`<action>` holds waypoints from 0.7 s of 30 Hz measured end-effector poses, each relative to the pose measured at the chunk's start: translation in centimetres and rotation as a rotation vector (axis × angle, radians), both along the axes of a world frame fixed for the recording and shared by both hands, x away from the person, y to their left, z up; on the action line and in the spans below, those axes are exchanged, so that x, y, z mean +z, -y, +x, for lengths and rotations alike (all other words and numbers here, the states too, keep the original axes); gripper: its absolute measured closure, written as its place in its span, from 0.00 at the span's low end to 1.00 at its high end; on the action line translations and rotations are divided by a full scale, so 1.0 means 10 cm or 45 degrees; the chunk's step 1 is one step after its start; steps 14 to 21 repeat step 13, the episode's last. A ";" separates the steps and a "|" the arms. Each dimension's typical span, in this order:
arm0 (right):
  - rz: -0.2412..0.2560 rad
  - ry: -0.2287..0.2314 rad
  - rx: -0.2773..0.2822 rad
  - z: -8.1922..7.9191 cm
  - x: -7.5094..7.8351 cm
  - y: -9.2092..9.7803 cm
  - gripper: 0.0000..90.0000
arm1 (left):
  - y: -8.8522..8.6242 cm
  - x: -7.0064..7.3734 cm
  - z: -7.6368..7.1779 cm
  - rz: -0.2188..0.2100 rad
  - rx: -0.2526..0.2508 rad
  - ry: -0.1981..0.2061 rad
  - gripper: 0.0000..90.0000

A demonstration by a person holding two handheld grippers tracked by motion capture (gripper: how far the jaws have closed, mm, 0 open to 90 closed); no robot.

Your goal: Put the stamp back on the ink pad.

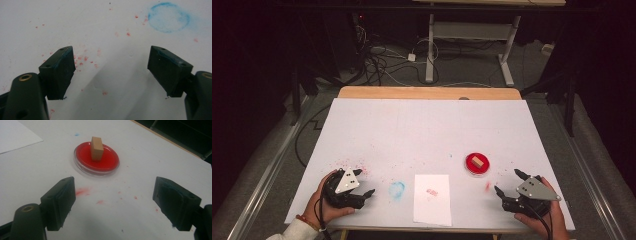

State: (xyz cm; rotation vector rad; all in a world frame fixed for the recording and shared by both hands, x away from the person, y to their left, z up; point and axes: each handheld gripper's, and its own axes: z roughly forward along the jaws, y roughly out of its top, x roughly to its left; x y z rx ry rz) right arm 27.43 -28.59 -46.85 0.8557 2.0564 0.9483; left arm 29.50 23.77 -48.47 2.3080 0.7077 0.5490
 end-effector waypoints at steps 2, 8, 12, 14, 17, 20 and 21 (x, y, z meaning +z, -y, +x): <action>0.003 0.001 0.000 0.01 0.00 0.01 0.21 | 0.00 0.00 0.00 -0.001 0.001 0.001 0.24; 0.005 -0.007 -0.017 0.02 -0.01 0.00 0.21 | 0.00 0.00 0.01 -0.004 0.006 -0.001 0.24; 0.013 -0.001 -0.017 0.02 -0.01 0.01 0.21 | 0.00 0.00 0.01 -0.008 0.007 -0.001 0.24; 0.014 0.002 -0.020 0.02 0.00 0.01 0.21 | 0.00 0.01 0.02 -0.009 0.006 0.000 0.24; 0.014 0.002 -0.020 0.02 0.00 0.01 0.21 | 0.00 0.01 0.02 -0.009 0.006 0.000 0.24; 0.014 0.002 -0.020 0.02 0.00 0.01 0.21 | 0.00 0.01 0.02 -0.009 0.006 0.000 0.24; 0.014 0.002 -0.020 0.02 0.00 0.01 0.21 | 0.00 0.01 0.02 -0.009 0.006 0.000 0.24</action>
